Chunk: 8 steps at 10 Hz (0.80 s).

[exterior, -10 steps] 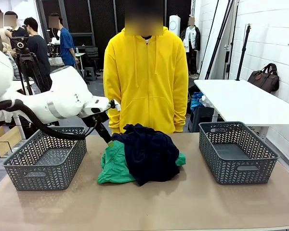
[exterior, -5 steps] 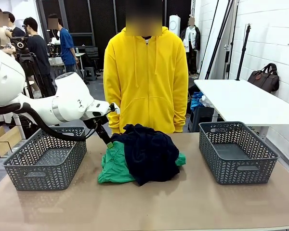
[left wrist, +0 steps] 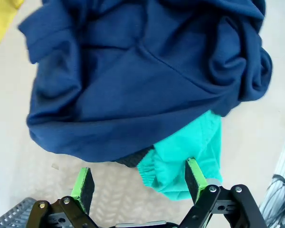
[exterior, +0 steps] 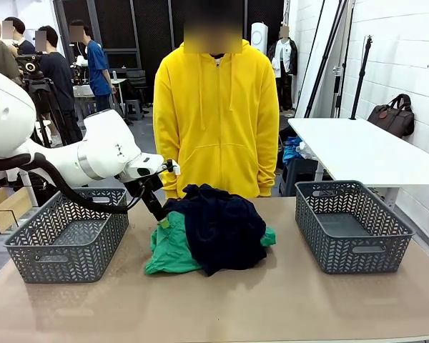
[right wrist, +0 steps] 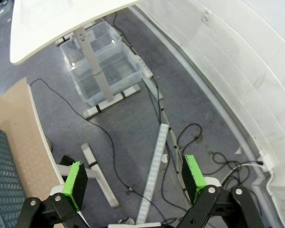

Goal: Sort the tops and bottoms.
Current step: Lift clothes from the center of the table with your left hand.

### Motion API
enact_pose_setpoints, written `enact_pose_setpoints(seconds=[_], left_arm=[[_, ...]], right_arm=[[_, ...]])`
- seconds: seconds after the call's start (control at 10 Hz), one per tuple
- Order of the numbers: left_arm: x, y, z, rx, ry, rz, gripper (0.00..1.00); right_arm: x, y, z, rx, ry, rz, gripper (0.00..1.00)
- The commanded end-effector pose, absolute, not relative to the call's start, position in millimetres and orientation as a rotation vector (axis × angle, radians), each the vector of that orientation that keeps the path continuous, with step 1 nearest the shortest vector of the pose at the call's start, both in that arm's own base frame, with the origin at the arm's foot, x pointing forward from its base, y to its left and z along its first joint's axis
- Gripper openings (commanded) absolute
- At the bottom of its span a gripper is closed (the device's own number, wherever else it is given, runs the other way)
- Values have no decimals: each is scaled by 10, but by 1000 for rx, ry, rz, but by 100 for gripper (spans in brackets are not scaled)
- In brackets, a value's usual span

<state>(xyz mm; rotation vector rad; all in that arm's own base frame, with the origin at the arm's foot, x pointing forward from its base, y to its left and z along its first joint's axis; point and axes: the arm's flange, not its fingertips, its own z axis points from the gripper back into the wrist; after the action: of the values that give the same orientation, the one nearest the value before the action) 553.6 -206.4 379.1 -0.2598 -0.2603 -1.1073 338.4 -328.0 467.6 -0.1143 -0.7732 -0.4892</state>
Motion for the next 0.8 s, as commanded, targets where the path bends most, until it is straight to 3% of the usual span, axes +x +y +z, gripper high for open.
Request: enact_pose_setpoints(seconds=[0.0,0.5,0.6,0.7], left_arm=[[5546,-1965,3814,-314,-240,-1134,100],[5496,-2038,3666,-355,-196,-1142,100],[5498,-2037,3657,-357,-200,-1145,96],[5494,-2034,3652,-351,-206,-1153,79]], right_arm=[[3370,-3267,4685,-120,-766,-480,100],[3370,-3267,4685,-120,-766,-480,100],[3370,-3267,4685,-120,-766,-480,100],[3370,-3267,4685,-120,-766,-480,100]])
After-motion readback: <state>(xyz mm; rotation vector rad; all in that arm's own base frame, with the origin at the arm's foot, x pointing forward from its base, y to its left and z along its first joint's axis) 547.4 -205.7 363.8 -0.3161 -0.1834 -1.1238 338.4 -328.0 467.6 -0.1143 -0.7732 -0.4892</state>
